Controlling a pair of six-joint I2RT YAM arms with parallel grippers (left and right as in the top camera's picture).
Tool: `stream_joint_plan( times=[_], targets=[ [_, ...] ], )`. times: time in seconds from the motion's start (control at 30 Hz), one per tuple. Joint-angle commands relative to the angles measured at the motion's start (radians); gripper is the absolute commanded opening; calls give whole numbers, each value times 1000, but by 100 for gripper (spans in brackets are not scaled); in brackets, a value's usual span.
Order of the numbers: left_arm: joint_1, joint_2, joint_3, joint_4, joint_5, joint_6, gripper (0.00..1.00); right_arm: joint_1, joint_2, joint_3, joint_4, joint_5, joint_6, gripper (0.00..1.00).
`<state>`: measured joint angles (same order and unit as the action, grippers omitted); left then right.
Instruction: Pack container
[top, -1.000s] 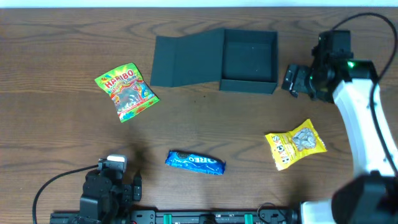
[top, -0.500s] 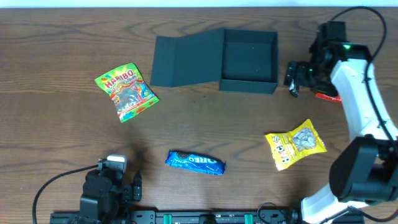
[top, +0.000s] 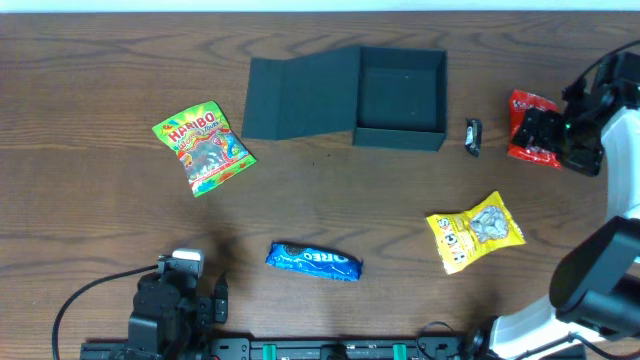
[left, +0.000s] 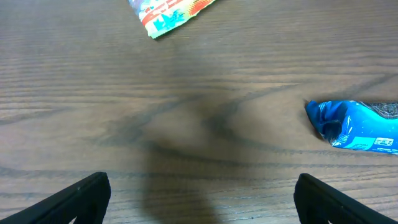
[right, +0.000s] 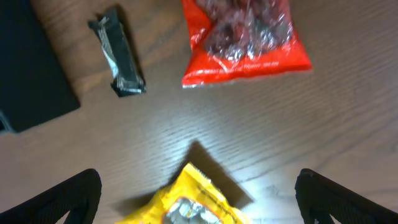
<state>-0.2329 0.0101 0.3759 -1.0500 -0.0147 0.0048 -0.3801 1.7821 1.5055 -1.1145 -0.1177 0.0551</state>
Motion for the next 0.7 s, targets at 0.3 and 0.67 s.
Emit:
stream_joint_plan(
  times=[0.3,0.67],
  targets=[
    [-5,-6,-24,-38,-11,0,95,224,-9,20,62,-74,53,99],
    [-5,-6,-24,-38,-11,0,95,346,28,19,238,47,237,99]
  ],
)
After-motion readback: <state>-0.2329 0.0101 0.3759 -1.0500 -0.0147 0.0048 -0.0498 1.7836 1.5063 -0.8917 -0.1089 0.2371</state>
